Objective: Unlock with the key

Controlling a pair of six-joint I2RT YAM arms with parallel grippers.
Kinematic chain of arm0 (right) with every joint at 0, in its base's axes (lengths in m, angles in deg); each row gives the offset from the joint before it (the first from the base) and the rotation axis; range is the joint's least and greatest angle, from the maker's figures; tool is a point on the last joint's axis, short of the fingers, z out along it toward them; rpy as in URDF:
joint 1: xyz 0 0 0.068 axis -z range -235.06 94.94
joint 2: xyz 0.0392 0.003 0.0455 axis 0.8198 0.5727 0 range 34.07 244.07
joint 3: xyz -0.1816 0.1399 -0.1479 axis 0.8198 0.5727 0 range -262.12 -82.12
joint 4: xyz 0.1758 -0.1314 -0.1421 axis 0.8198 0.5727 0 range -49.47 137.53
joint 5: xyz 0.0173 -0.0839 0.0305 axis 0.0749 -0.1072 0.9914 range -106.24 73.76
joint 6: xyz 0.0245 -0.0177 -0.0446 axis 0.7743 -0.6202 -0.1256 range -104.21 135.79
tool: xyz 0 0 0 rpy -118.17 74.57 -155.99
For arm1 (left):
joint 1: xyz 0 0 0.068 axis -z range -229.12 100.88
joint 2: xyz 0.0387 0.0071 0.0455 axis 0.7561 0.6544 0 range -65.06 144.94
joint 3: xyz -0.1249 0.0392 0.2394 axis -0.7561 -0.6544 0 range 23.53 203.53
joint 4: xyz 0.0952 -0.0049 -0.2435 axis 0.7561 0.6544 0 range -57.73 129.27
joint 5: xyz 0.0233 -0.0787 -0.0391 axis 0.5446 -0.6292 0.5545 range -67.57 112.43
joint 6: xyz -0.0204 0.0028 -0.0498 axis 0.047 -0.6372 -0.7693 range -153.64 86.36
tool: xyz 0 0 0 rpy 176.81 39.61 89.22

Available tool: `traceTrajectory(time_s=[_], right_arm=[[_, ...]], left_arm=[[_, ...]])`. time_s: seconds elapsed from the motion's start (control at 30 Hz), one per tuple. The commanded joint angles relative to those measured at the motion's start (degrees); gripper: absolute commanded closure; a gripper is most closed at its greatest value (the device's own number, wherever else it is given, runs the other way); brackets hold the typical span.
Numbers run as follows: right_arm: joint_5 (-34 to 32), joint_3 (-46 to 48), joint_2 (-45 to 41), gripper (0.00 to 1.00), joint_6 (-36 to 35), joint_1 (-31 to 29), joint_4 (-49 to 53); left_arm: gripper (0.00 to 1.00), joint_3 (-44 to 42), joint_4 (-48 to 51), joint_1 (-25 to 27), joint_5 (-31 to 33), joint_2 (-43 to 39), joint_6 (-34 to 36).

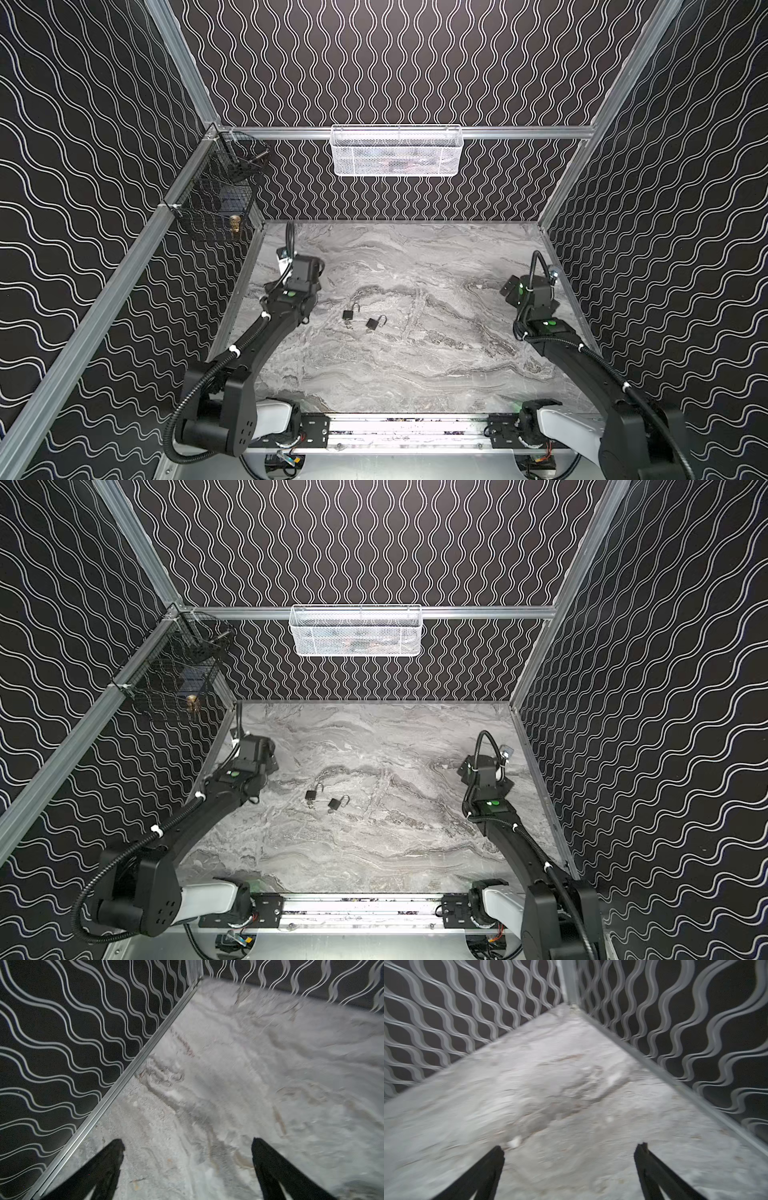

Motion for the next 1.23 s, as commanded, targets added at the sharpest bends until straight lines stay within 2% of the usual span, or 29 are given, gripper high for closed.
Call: traceTrajectory(time_s=[0.0, 0.07, 0.13, 0.23, 0.27, 0.3, 0.33, 0.4, 0.43, 0.47, 0.5, 0.53, 0.57, 0.6, 0.63, 0.67, 0.73, 0.77, 0.83, 0.93, 1.03, 1.13, 1.2], right_arm=[[-0.14, 4.34, 2.79, 0.01, -8.02, 3.17, -18.03], [2.38, 7.25, 5.72, 0.01, -10.09, 3.97, -25.75], [9.69, 9.68, 8.72, 0.01, -11.42, 5.39, -33.88], [15.63, 11.58, 14.1, 0.01, -16.21, 5.51, -45.72], [18.04, 10.4, 14.06, 0.01, -17.69, 5.51, -43.48], [20.9, 10.59, 13.69, 0.01, -18.72, 5.51, -44.25], [21.0, 12.89, 14.61, 0.01, -19.12, 5.59, -50.54], [23.85, 16.91, 18.18, 0.01, -19.31, 6.24, -59.44], [26.03, 18.29, 22.04, 0.01, -21.27, 6.21, -67.47], [26.73, 18.2, 24.82, 0.01, -22.41, 5.99, -71.34], [25.66, 15.71, 22.39, 0.01, -20.79, 6.07, -59.34], [24.72, 11.06, 20.54, 0.01, -19.17, 6.57, -48.36], [25.05, 12.59, 22.34, 0.01, -20.02, 6.82, -56.89], [25.05, 14.4, 23.98, 0.01, -20.68, 6.8, -62.86], [24.57, 13.8, 22.41, 0.01, -20.5, 6.67, -57.49], [24.52, 12.37, 20.54, 0.01, -19.85, 6.72, -51.88], [25.01, 14.4, 22.44, 0.01, -21.1, 6.48, -60.55], [26.03, 14.48, 23.55, 0.01, -21.49, 6.47, -61.68], [25.77, 12.56, 20.94, 0.01, -20.71, 6.47, -52.69], [26.11, 14.27, 23.38, 0.01, -21.39, 6.48, -61.19], [26.39, 12.26, 21.51, 0.01, -21.0, 6.52, -53.24], [28.25, 13.07, 23.39, 0.01, -21.46, 6.56, -58.52], [27.86, 13.19, 22.18, 0.01, -21.53, 6.56, -56.55]], left_arm=[[0.02, -8.43, -22.72, -1.54, -0.6, -0.39, 12.67], [0.02, -13.11, -31.46, -1.61, -2.75, 1.04, 15.69], [0.02, -17.18, -41.91, -1.63, -7.1, 2.97, 18.28], [0.01, -23.56, -60.07, -1.89, -13.37, 7.7, 21.59], [0.01, -22.9, -61.17, -2.78, -14.28, 9.12, 20.89], [0.02, -21.55, -57.15, -3.58, -19.18, 9.19, 20.1], [0.01, -21.53, -60.19, -4.49, -23.69, 11.66, 20.74], [0.02, -22.64, -67.72, -4.53, -27.84, 17.69, 22.51], [0.01, -23.62, -74.74, -4.58, -28.88, 21.56, 23.23], [0.01, -23.97, -76.1, -4.7, -28.63, 21.95, 23.04], [0.01, -21.7, -66.84, -4.71, -27.65, 19.33, 21.52], [0.01, -19.85, -64.15, -4.79, -25.64, 19.92, 21.46], [0.01, -19.98, -67.74, -4.2, -24.22, 21.61, 22.37], [0.01, -19.95, -65.98, -4.18, -24.56, 20.66, 21.71], [0.01, -19.58, -63.79, -4.18, -24.62, 20.04, 21.7], [0.01, -20.08, -66.48, -4.18, -24.32, 20.89, 22.11], [0.01, -20.4, -66.25, -4.09, -24.47, 20.42, 21.79], [0.01, -20.43, -66.89, -4.09, -24.33, 20.69, 21.87], [0.01, -20.61, -67.6, -4.01, -24.63, 20.89, 22.1], [0.01, -20.57, -67.58, -4.01, -24.53, 20.91, 22.14], [0.01, -20.62, -67.67, -4.0, -24.59, 20.95, 22.18], [0.01, -20.67, -67.89, -4.01, -24.57, 21.01, 22.28], [0.01, -20.59, -67.88, -4.0, -24.65, 20.97, 22.28]])
